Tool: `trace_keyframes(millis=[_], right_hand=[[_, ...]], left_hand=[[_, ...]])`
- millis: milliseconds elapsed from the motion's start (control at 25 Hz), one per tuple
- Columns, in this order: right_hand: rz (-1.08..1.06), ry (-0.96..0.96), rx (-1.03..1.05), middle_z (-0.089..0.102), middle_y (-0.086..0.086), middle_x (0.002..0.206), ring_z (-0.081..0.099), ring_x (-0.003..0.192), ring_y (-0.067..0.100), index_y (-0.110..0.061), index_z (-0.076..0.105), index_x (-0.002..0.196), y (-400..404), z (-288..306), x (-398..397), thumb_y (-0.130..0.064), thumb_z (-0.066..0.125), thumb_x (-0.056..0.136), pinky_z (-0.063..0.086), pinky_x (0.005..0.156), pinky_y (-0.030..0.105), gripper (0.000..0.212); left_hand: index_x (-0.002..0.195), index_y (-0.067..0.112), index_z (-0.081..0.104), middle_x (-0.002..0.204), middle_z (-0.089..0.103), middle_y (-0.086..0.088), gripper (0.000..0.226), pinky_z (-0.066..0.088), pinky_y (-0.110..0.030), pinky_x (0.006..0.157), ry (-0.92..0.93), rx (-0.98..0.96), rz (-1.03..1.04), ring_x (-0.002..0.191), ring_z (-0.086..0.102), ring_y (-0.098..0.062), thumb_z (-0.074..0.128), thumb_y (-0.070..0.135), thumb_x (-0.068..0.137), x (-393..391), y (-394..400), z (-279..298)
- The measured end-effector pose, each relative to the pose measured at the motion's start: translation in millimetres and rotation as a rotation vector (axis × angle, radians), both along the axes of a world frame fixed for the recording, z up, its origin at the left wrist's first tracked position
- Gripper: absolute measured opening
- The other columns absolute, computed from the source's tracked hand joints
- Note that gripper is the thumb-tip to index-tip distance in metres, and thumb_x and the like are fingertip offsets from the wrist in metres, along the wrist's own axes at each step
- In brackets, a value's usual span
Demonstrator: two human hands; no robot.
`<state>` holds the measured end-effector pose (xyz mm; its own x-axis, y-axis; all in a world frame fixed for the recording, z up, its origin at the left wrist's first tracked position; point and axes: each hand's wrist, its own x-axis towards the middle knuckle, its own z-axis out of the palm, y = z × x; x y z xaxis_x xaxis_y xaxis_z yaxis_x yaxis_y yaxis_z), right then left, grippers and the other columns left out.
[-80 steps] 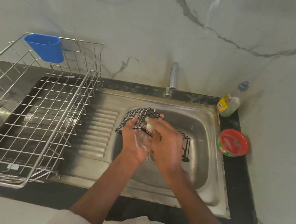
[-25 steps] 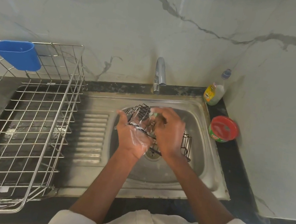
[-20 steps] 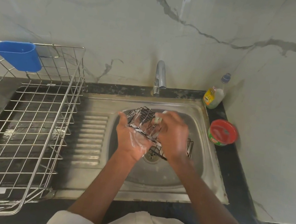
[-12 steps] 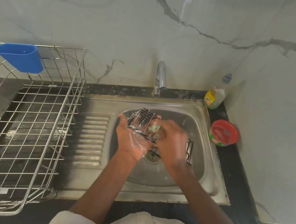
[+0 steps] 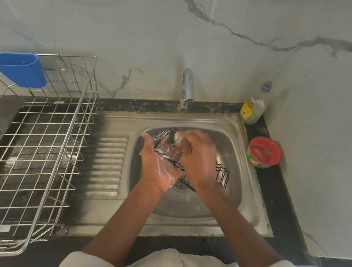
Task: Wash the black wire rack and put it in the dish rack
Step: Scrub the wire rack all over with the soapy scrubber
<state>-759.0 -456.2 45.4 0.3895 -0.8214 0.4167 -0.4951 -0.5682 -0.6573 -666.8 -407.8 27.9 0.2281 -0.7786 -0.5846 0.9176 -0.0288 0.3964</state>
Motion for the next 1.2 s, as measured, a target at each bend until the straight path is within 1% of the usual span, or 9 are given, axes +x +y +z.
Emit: trace_keyframes(millis=[120,240,400,520,680,800,920,1000,1200], right_hand=[[0.062,0.075,-0.076,0.075,0.000,0.091,0.067,0.086,0.021,-0.015,0.082,0.095,5,-8,-16,-0.002,0.066,0.083,0.053,0.063,0.028,0.024],[-0.160,0.060,0.033,0.078,-0.002,0.097,0.068,0.092,0.019,-0.016,0.081,0.100,-14,-11,-28,0.011,0.069,0.085,0.059,0.072,0.035,0.033],[0.014,0.147,-0.016,0.076,-0.004,0.095,0.067,0.089,0.020,-0.017,0.081,0.097,17,-28,-40,0.013,0.070,0.080,0.054,0.065,0.029,0.036],[-0.106,0.179,0.061,0.076,-0.002,0.095,0.067,0.090,0.023,-0.016,0.079,0.098,13,-25,-37,0.016,0.070,0.077,0.049,0.066,0.026,0.039],[-0.154,0.238,0.096,0.076,0.000,0.101,0.069,0.091,0.021,-0.017,0.079,0.101,24,-36,-60,0.013,0.070,0.082,0.045,0.066,0.022,0.037],[-0.268,0.159,0.279,0.075,0.001,0.104,0.070,0.086,0.018,-0.016,0.078,0.105,27,-40,-53,0.011,0.064,0.089,0.051,0.065,0.024,0.034],[-0.006,0.057,0.113,0.074,0.003,0.098,0.070,0.083,0.017,-0.009,0.078,0.097,35,-31,-11,0.017,0.067,0.084,0.059,0.069,0.027,0.031],[0.016,0.113,0.020,0.074,0.007,0.098,0.070,0.084,0.020,-0.006,0.078,0.099,27,-36,-22,0.021,0.066,0.079,0.058,0.070,0.025,0.036],[-0.386,0.204,0.256,0.075,0.008,0.107,0.067,0.080,0.017,-0.011,0.077,0.105,19,-51,-69,0.016,0.062,0.085,0.033,0.063,0.004,0.036]], left_hand=[[0.129,0.012,0.064,0.104,0.077,-0.019,0.081,0.065,-0.044,0.074,0.010,-0.008,0.002,0.091,0.077,-0.033,0.043,0.083,0.096,5,0,2],[0.124,0.010,0.069,0.124,0.072,-0.025,0.071,0.057,-0.062,0.099,-0.030,-0.021,0.008,0.103,0.075,-0.041,0.050,0.074,0.099,3,1,5],[0.116,0.010,0.069,0.137,0.067,-0.028,0.051,0.038,-0.063,0.119,0.037,-0.019,0.059,0.121,0.068,-0.045,0.053,0.057,0.106,11,3,1],[0.117,0.011,0.066,0.136,0.067,-0.027,0.041,0.042,-0.066,0.117,0.060,-0.044,0.127,0.123,0.068,-0.044,0.053,0.049,0.108,9,5,0],[0.123,0.016,0.057,0.137,0.066,-0.030,0.036,0.053,-0.077,0.093,0.108,-0.051,0.238,0.123,0.068,-0.047,0.052,0.047,0.106,15,6,1],[0.115,0.019,0.057,0.134,0.069,-0.028,0.032,0.043,-0.079,0.104,0.111,-0.052,0.217,0.126,0.067,-0.046,0.052,0.049,0.105,12,6,-2],[0.119,0.013,0.059,0.145,0.060,-0.031,0.035,0.042,-0.069,0.115,0.165,-0.031,0.279,0.130,0.064,-0.047,0.053,0.045,0.107,16,2,-13],[0.134,0.012,0.055,0.150,0.056,-0.031,0.045,0.038,-0.076,0.113,0.192,-0.052,0.273,0.135,0.060,-0.049,0.050,0.047,0.107,21,0,-17],[0.145,0.014,0.051,0.144,0.057,-0.030,0.054,0.041,-0.089,0.093,0.219,0.007,0.339,0.127,0.062,-0.051,0.050,0.050,0.104,29,7,-20]])
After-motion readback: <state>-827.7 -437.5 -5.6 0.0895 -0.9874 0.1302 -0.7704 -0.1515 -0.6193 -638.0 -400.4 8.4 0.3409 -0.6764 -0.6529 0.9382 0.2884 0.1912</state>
